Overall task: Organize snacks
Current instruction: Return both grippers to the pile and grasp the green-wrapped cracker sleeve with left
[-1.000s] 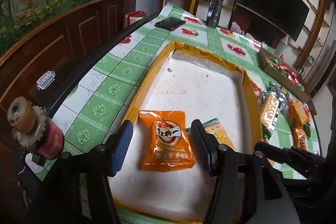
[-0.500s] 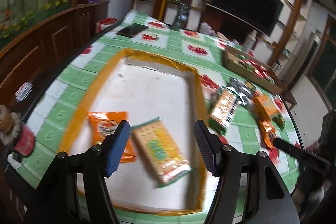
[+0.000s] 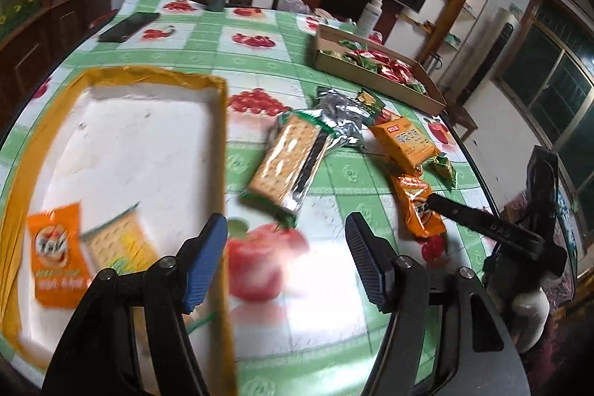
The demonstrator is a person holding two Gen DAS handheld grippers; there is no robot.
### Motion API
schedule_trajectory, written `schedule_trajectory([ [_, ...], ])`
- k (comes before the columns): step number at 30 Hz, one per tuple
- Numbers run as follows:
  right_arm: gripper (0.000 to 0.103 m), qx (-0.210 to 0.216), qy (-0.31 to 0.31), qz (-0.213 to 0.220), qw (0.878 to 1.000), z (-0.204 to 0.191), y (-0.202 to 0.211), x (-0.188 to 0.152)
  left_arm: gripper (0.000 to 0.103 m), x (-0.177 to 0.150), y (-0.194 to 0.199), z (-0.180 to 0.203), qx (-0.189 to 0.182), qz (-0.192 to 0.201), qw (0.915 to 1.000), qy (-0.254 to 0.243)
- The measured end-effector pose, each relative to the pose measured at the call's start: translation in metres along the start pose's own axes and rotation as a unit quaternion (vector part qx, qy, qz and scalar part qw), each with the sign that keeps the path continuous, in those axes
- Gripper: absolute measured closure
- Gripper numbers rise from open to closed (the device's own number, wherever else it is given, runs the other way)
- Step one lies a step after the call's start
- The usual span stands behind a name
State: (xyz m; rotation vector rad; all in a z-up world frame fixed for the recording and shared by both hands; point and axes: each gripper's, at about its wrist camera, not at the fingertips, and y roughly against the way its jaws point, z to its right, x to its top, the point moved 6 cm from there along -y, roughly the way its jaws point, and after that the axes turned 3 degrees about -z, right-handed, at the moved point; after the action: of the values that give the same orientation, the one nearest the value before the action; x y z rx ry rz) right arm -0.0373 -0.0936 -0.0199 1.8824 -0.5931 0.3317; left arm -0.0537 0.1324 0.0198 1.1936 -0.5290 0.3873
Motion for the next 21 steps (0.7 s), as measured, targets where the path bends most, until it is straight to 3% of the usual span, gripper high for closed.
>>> schedule_trajectory([
  [8,0.034,-0.004,0.015,-0.022,1.000,-0.018,-0.024,0.006,0.036,0.036,-0.048,0.024,0.040,-0.036,0.9955,-0.078],
  [12,0.033,-0.009,0.029,-0.031,0.999,-0.026,-0.032,0.006,0.036,0.042,-0.077,0.016,0.065,-0.068,0.9928,-0.074],
  [21,0.024,-0.034,0.073,-0.026,0.996,-0.041,-0.043,0.005,0.036,0.035,-0.098,0.026,0.066,-0.097,0.9881,-0.100],
])
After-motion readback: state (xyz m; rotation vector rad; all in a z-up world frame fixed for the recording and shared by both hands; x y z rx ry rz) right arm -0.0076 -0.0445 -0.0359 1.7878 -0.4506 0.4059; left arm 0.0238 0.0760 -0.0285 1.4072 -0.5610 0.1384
